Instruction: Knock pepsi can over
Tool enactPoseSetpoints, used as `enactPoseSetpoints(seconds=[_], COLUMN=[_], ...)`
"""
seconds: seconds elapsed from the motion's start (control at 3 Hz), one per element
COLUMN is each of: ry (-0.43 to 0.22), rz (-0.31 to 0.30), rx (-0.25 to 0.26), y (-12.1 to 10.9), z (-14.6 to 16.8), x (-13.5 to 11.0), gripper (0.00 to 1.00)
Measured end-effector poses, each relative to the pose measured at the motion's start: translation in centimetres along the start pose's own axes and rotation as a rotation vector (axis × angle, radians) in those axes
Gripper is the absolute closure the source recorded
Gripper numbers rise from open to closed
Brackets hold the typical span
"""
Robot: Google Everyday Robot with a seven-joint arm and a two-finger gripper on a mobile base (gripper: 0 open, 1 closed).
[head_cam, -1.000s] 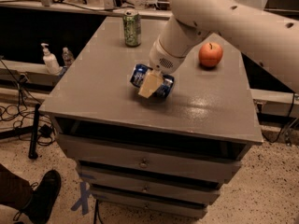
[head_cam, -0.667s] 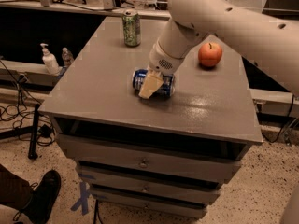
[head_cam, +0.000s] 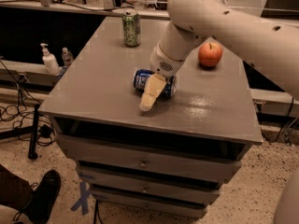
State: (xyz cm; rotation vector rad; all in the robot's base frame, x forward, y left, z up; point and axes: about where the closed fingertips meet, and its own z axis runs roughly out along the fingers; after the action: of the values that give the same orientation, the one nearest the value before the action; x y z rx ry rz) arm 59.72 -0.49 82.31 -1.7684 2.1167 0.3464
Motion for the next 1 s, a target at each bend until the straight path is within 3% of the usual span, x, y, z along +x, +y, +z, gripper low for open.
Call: enactPoseSetpoints(seconds=[0.33, 0.67, 1.0], ry=[-0.014, -0.093, -0.212], rz=[0.01, 0.043, 0.095], rx=[0.0, 0.045, 0.122], y=[-0.2, -0.9, -1.3], z=[-0.3, -2.8, -7.3], x=[0.3, 0.8, 2.2], gripper=[0.0, 0.0, 0.0])
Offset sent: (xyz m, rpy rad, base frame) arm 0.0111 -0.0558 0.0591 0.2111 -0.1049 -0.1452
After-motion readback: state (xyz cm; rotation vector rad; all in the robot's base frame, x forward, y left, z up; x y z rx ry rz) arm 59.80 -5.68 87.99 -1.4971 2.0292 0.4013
